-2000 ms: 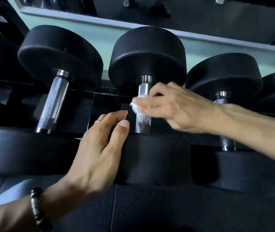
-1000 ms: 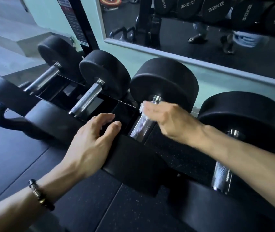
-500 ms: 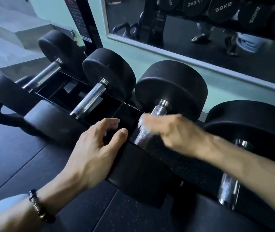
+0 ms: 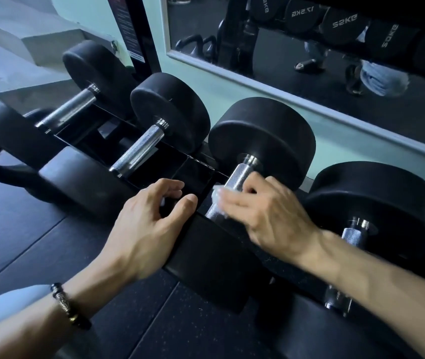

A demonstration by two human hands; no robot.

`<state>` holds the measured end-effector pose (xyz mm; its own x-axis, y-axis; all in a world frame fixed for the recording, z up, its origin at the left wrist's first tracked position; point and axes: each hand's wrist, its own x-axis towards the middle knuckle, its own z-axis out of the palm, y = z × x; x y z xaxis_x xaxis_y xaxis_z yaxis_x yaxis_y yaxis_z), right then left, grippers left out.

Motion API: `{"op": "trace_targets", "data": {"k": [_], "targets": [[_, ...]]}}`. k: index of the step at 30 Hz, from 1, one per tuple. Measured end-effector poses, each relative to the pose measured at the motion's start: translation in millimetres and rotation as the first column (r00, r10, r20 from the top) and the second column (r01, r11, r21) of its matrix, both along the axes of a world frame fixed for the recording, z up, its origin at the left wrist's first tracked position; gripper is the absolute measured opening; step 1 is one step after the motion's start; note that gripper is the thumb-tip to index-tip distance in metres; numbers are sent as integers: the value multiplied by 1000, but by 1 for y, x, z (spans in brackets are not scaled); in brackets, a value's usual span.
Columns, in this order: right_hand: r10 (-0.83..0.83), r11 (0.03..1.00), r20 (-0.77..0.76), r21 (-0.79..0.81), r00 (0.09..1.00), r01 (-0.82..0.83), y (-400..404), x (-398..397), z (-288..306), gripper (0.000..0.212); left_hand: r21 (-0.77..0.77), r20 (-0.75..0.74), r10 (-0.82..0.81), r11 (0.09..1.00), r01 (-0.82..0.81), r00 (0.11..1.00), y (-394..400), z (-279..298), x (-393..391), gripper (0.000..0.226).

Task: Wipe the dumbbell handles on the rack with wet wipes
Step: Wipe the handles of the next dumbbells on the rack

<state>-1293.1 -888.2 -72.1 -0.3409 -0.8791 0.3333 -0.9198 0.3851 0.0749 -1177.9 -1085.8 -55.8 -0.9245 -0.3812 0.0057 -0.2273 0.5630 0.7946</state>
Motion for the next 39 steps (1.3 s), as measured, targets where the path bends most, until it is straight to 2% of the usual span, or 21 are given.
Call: {"op": "trace_targets", "data": {"k": [2, 5, 7, 9, 12, 14, 17, 20, 22, 26, 27, 30, 32, 34, 37, 39], "targets": [[63, 996, -34, -54, 997, -65, 8, -1, -7, 37, -11, 2, -4, 1000, 4, 1000, 0, 0, 0, 69], [-89, 970, 20, -225, 996, 91, 13, -27, -10, 25, -23, 3, -3, 1000, 3, 1000, 0, 0, 0, 66], [-103, 955, 64, -273, 993, 117, 8, -20, -17, 22, -28, 5, 0, 1000, 0, 1000, 0, 0, -1, 64], [58, 966, 100, -256, 993, -30, 4, 4, -27, 18, -32, 11, -2, 1000, 2, 1000, 0, 0, -1, 63], [268, 954, 127, -170, 955, -245, 6, 7, -26, 26, -42, 16, -3, 999, 3, 1000, 0, 0, -1, 62], [242, 956, 139, -200, 960, -213, 8, -14, -25, 22, -44, 20, -4, 999, 5, 1000, 0, 0, -1, 60], [174, 958, 159, -257, 972, -130, 8, -21, -27, 31, -39, 24, 4, 999, -3, 1000, 0, 1, -1, 57], [339, 931, 138, -189, 931, -312, 4, 4, -31, 18, -42, 33, 7, 999, -5, 999, 2, 2, -2, 55], [386, 918, 106, -146, 916, -369, 4, -6, -27, 19, -46, 41, 10, 999, -8, 999, 3, 2, -2, 56], [159, 969, 10, -193, 987, -155, 16, -47, -20, 27, -46, 38, 12, 999, -10, 999, 3, 3, -2, 51], [153, 968, -19, -199, 988, -154, 15, -44, -20, 25, -47, 41, 9, 999, -7, 999, 3, 3, -2, 50], [336, 932, -42, -133, 941, -338, 4, -12, -29, 16, -55, 50, 2, 998, 1, 999, 3, 4, -2, 50], [397, 913, 7, -110, 918, -394, 4, -11, -30, 19, -64, 59, -13, 998, 17, 998, 3, 5, -2, 49], [292, 948, 24, -139, 956, -286, 11, -37, -27, 22, -74, 71, -28, 997, 33, 997, 3, 6, -2, 45], [88, 974, -44, -204, 995, -95, 17, -58, -23, 28, -86, 78, -27, 996, 33, 997, 3, 7, -2, 41], [103, 977, -37, -184, 994, -108, 10, -34, -31, 28, -88, 84, -26, 996, 34, 996, 4, 7, -2, 48]]}}
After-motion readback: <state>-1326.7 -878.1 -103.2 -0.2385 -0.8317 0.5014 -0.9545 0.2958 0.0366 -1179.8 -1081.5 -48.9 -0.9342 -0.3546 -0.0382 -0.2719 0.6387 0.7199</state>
